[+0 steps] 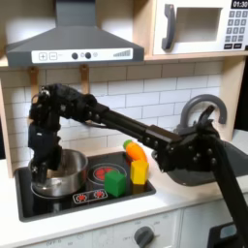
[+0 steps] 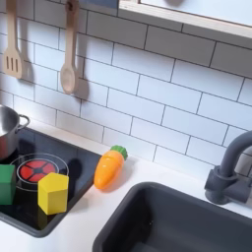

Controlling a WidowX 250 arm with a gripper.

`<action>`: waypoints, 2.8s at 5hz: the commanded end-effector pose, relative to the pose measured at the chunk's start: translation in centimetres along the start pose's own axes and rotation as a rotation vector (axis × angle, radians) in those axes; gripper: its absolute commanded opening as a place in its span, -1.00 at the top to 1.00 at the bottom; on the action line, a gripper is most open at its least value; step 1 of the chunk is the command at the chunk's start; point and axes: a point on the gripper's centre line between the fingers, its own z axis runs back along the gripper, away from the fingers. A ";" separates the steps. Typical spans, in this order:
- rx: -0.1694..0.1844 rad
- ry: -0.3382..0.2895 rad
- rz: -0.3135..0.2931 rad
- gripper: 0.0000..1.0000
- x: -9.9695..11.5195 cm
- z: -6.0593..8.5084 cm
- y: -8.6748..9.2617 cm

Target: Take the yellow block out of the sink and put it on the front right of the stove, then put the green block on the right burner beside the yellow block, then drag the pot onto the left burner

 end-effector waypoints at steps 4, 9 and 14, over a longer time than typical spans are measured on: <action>-0.050 0.001 -0.172 -1.00 -2.3 1.5 -3.8; -0.088 0.024 -0.341 -1.00 -8.4 4.0 -2.3; -0.152 -0.036 -0.536 -1.00 -12.5 5.1 -0.5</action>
